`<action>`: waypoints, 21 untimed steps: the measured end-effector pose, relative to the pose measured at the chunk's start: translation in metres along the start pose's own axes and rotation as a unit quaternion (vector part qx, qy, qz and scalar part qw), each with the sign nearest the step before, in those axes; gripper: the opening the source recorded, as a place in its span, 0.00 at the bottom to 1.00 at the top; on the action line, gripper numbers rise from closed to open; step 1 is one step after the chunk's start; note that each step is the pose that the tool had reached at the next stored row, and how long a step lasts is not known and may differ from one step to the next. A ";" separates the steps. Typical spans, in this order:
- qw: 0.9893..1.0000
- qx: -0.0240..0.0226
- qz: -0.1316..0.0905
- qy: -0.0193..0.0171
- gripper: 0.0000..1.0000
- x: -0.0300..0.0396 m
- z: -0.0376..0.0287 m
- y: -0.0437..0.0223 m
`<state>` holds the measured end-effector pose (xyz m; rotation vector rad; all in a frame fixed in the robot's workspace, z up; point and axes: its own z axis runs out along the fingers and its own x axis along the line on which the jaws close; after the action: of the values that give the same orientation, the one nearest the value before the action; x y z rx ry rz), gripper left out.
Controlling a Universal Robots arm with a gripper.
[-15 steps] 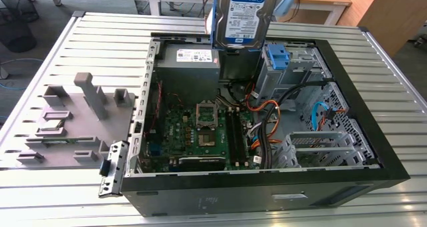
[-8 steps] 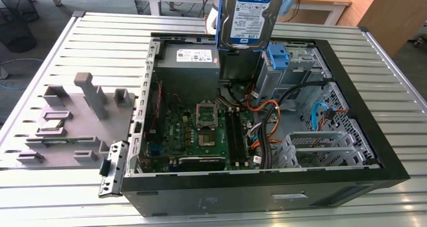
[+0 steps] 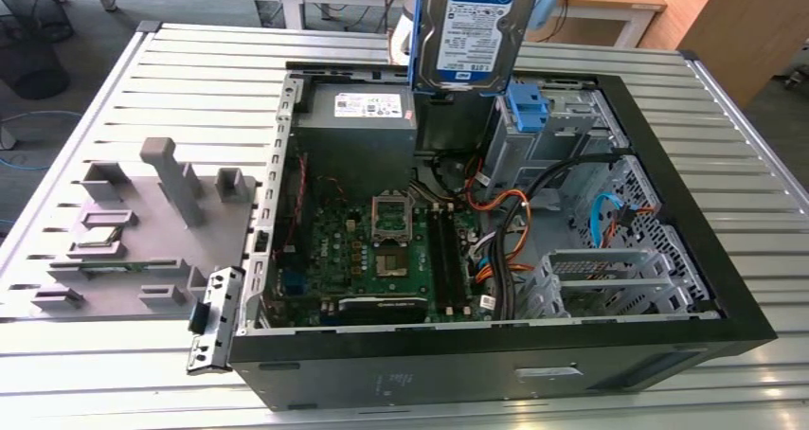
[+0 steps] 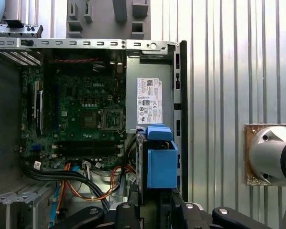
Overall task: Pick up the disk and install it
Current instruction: 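Pick up the disk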
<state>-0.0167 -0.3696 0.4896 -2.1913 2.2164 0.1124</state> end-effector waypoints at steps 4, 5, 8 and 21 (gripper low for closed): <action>1.000 0.000 0.000 0.000 0.35 -0.0003 -0.0056 0.0001; 1.000 0.000 0.000 0.000 0.35 -0.0004 -0.0074 0.0002; 1.000 0.000 0.000 0.000 0.35 -0.0007 -0.0124 0.0004; 1.000 0.000 0.000 0.000 0.35 -0.0014 -0.0218 -0.0080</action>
<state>-0.0078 -0.3698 0.5112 -2.1906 2.2168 0.1131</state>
